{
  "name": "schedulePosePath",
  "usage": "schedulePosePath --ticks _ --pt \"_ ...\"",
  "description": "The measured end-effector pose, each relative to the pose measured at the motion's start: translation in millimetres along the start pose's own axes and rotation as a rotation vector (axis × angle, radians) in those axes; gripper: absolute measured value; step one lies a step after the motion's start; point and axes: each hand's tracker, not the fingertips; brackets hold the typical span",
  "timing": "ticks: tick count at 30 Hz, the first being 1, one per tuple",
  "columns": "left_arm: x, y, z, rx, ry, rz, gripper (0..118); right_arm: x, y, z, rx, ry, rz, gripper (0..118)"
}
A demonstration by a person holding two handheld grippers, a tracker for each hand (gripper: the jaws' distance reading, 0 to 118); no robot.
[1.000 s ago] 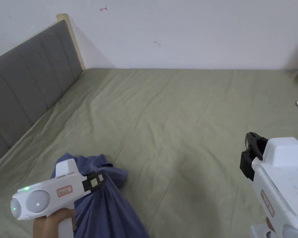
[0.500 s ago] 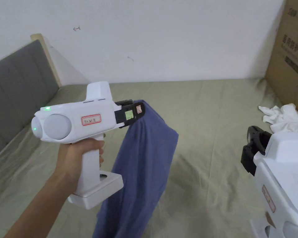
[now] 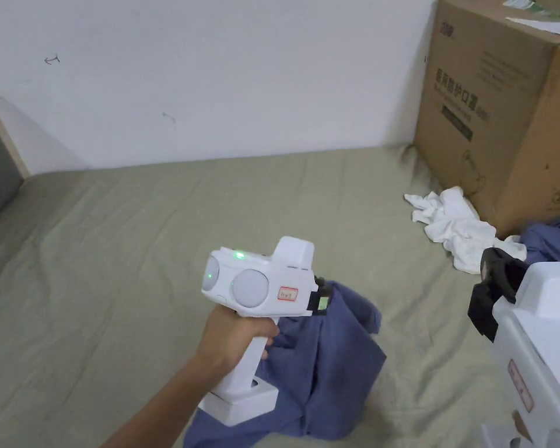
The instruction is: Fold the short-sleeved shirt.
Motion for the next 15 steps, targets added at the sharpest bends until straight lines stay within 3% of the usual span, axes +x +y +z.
schedulePosePath --ticks 5,12,15 --pt "3 -53 -68 -0.211 0.023 -0.013 0 8 -9 -1 -0.032 -0.016 -0.002 0" --pt "-6 -103 -116 -0.391 0.171 0.064 0 7 -12 -5 -0.053 -0.013 -0.012 0" --pt "-6 -102 -101 -0.297 0.157 0.117 35 6 -8 -4 -0.050 -0.009 -0.005 0"
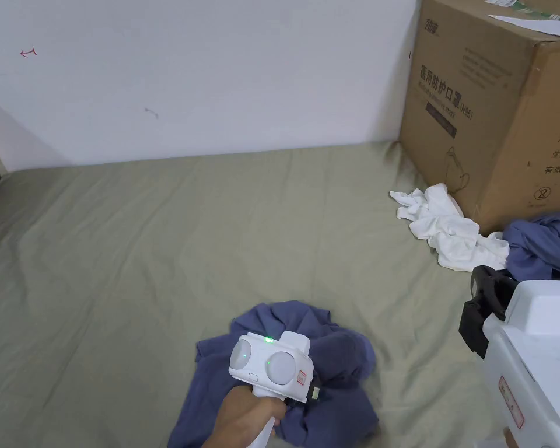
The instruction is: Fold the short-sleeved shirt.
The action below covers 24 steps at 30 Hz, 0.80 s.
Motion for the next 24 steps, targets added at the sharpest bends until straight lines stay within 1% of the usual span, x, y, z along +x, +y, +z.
schedulePosePath --ticks 1,2,3,4,8,11,14,17,21,23,24 --pt "-2 2 8 0.019 -0.018 0.013 55 0 2 0 0.002 0.002 0.002 0" --pt "-2 3 22 0.058 -0.025 0.035 81 0 4 -1 0.003 0.003 0.003 0" --pt "-4 4 34 0.110 -0.033 0.059 92 -1 5 -1 0.005 0.003 0.002 0" --pt "-6 5 48 0.168 -0.042 0.079 95 0 5 0 0.009 0.005 0.000 0" --pt "-14 11 117 0.453 -0.028 0.147 95 -1 11 1 0.030 0.011 -0.002 0" --pt "-21 11 169 0.645 0.008 0.143 96 -2 16 1 0.048 0.013 0.000 0" --pt "-29 9 215 0.796 0.069 0.139 95 -9 12 2 0.069 0.017 0.002 0" --pt "-37 1 249 0.910 0.172 0.103 95 -17 21 4 0.089 0.021 0.007 0" --pt "-47 -14 274 1.021 0.302 0.078 95 -22 28 4 0.113 0.029 0.010 0" --pt "-50 -22 280 1.053 0.400 0.071 90 -24 30 4 0.124 0.035 0.014 0" --pt "-52 -27 283 1.069 0.415 0.063 86 -26 31 4 0.128 0.036 0.013 0"
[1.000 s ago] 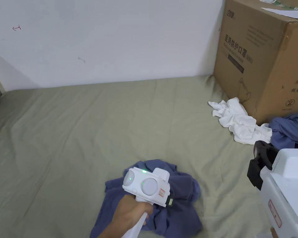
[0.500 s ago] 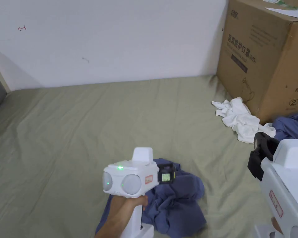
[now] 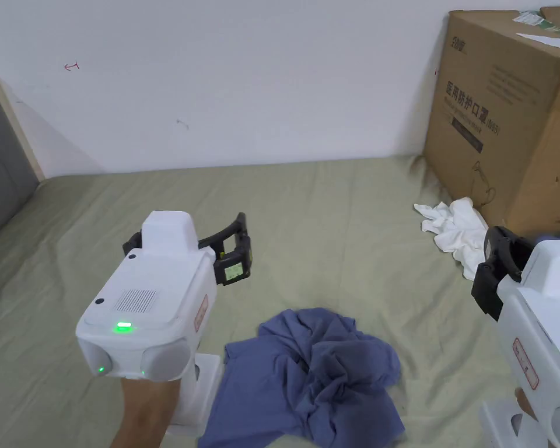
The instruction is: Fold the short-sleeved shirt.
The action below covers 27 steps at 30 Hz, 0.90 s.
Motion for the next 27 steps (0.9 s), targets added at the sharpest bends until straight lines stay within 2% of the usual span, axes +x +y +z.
schedulePosePath --ticks 1,4,5,6,15,19,23,25,27 --pt "-4 0 5 0.017 0.022 -0.008 80 -2 1 0 0.004 0.002 0.001 0" --pt "-11 -3 13 0.040 0.079 -0.025 34 -4 2 0 0.013 0.008 0.007 0" --pt "-14 -4 15 0.037 0.079 -0.023 14 -5 2 -1 0.015 0.012 0.008 0" --pt "-16 -7 15 0.037 0.075 -0.023 2 -5 3 -1 0.017 0.014 0.008 0" --pt "-23 -18 14 -0.033 0.042 -0.022 0 -3 0 -3 0.015 0.027 0.005 0" --pt "-26 -35 4 -0.195 0.029 -0.031 0 0 -4 -4 0.003 0.025 0.001 0" --pt "-31 -73 -11 -0.429 -0.003 0.005 0 2 -8 -5 -0.015 0.024 -0.003 0" --pt "-32 -97 -18 -0.532 -0.011 0.023 0 -25 17 11 -0.025 0.023 -0.005 0" --pt "-32 -127 -22 -0.636 -0.015 0.048 0 -27 17 11 -0.037 0.024 -0.005 0"
